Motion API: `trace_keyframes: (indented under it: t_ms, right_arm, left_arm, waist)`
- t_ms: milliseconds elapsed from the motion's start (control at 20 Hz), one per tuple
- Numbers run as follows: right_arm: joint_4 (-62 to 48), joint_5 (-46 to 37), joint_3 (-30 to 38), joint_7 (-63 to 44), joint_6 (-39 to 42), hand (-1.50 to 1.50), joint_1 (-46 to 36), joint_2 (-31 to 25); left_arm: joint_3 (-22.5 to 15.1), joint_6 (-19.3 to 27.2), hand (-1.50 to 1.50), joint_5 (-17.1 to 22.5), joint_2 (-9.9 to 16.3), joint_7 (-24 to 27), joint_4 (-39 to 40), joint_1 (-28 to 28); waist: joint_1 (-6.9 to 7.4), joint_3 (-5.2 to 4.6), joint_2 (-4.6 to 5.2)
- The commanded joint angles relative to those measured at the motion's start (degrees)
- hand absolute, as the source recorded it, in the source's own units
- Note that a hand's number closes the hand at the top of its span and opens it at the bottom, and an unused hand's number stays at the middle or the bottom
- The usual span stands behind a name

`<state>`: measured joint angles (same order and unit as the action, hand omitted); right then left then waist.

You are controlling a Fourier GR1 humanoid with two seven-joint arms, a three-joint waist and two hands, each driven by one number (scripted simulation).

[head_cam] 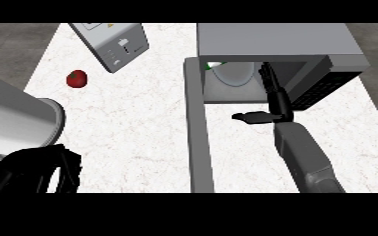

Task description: Pick up the milk, place it into the microwave and close the microwave

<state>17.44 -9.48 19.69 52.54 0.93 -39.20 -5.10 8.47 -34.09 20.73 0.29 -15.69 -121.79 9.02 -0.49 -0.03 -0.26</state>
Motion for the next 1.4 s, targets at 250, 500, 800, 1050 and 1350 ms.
trace_keyframes:
  t_ms: [250, 500, 800, 1050, 1350]
  right_arm:
    - [17.19, 1.25, -4.42, -2.66, 2.99, -1.5, 17.39, 1.42]
    - [29.52, 2.56, -6.4, -3.99, 7.46, -1.5, 28.53, 0.37]
    - [43.5, 4.9, -7.89, -6.58, 11.71, -1.5, 39.63, -0.66]
    - [55.89, 6.66, -8.21, -8.62, 15.26, -1.5, 47.05, -3.81]
    - [65.71, 8.4, -10.1, -9.84, 18.73, -1.5, 52.74, -3.91]
  left_arm:
    - [-11.59, 3.16, 1.5, -11.42, -0.28, 5.57, 5.27, -3.31]
    - [-17.94, 8.9, 1.5, -17.91, -0.29, 7.63, 10.84, -9.79]
    - [-28.81, 13.51, 1.5, -24.43, -0.29, 9.84, 21.74, -16.45]
    - [-35.72, 19.79, 1.5, -31.68, -0.29, 20.9, 35.35, -16.76]
    - [-43.67, 35.8, 1.5, -30.99, -0.28, 29.71, 53.29, -26.1]
  waist:
    - [-1.14, -0.08, -0.29]
    - [-2.06, -0.12, -0.28]
    - [-2.18, -0.1, -0.02]
    - [-1.87, -0.12, 0.13]
    - [-2.06, -0.1, 0.4]
